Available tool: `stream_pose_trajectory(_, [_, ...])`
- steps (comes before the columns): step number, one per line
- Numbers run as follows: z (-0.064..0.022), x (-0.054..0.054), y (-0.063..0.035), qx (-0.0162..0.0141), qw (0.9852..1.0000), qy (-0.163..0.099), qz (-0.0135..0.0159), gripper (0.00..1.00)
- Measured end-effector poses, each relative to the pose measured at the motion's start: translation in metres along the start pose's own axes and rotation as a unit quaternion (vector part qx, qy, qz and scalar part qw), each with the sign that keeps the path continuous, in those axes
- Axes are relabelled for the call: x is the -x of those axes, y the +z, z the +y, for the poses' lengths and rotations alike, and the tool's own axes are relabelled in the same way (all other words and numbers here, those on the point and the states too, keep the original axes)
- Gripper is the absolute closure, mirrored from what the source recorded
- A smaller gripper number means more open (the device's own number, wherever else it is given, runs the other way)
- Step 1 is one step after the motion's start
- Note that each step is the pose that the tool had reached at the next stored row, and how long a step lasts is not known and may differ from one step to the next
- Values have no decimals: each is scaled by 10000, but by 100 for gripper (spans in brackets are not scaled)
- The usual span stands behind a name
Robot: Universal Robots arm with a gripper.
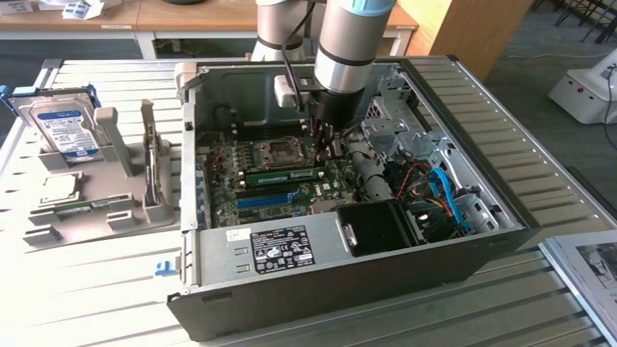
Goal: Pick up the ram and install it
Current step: 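Press down the ram until it locks into place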
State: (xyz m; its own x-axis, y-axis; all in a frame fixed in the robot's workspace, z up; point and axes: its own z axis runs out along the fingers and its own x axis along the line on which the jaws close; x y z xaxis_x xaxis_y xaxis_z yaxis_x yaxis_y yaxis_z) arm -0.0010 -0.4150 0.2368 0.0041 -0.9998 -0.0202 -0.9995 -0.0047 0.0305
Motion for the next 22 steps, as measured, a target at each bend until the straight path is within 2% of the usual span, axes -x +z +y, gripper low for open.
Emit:
stream_pose_trajectory(7, [-17, 0, 0, 7, 10000, 0, 0, 90])
stream_pose_trajectory(22, [-19, -1, 64, 7, 10000, 0, 0, 90])
